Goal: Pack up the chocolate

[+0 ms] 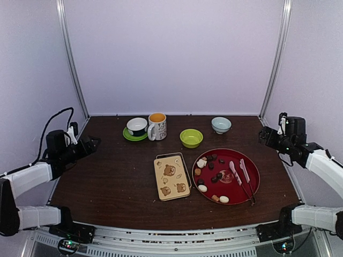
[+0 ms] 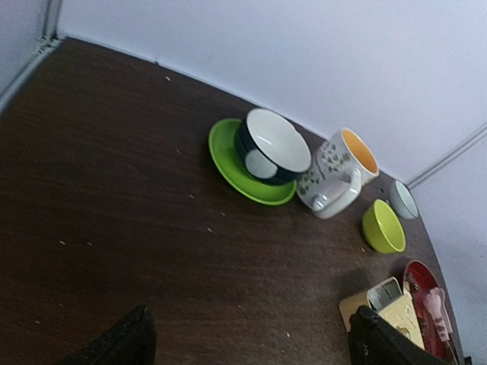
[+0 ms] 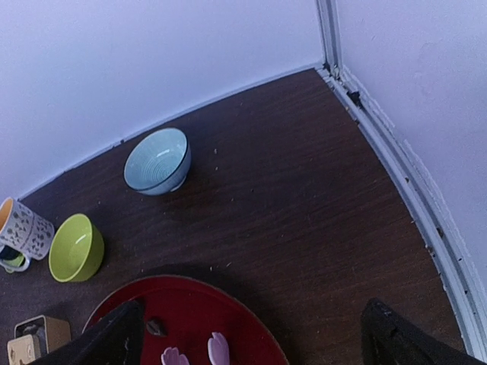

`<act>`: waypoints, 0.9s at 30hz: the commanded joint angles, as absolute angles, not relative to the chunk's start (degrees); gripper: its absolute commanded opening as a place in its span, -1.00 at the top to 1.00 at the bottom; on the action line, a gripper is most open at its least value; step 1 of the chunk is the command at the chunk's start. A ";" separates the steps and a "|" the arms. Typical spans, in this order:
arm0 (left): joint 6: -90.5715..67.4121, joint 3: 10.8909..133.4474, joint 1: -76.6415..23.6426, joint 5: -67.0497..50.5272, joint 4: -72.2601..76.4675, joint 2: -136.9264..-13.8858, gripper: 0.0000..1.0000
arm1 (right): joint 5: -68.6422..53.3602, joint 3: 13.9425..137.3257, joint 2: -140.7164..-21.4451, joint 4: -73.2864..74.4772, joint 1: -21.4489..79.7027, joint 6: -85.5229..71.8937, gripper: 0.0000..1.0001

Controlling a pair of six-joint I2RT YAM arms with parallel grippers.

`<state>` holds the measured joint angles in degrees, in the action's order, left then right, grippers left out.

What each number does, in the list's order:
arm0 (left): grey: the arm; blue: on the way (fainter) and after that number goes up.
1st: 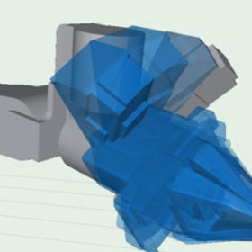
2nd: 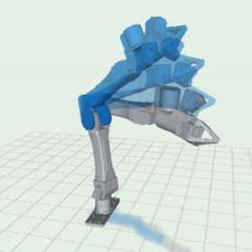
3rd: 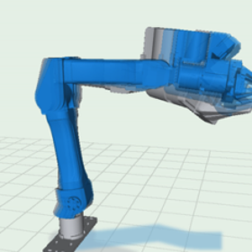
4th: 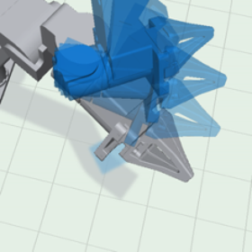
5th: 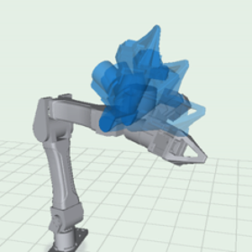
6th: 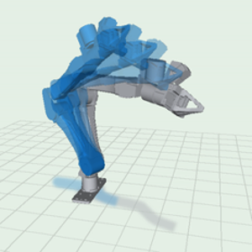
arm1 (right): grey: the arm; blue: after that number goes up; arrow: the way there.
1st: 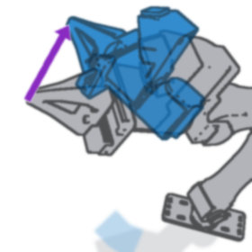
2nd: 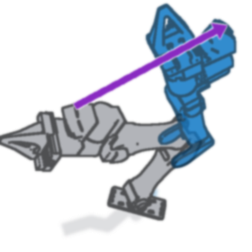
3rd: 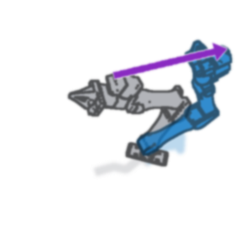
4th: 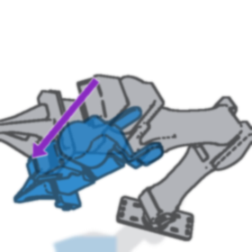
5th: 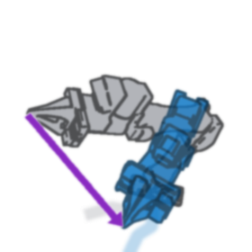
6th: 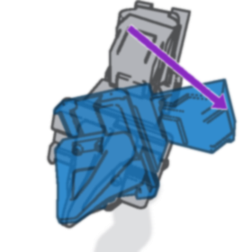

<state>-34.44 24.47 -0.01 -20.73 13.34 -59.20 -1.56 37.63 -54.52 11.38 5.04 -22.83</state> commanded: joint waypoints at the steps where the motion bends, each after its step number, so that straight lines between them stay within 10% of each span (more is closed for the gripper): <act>1: -37.95 23.91 -4.67 -33.69 16.20 -61.66 -0.79 | -6.41 41.05 -57.95 23.16 8.45 -20.03 -1.00; 27: -56.51 28.66 -39.30 -29.04 37.45 -86.59 -0.52 | 0.15 40.40 -65.25 30.43 36.76 -30.25 -0.90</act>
<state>-53.04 25.89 -37.71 -27.03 28.51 -83.15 -0.97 37.95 -63.70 30.65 32.34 -28.21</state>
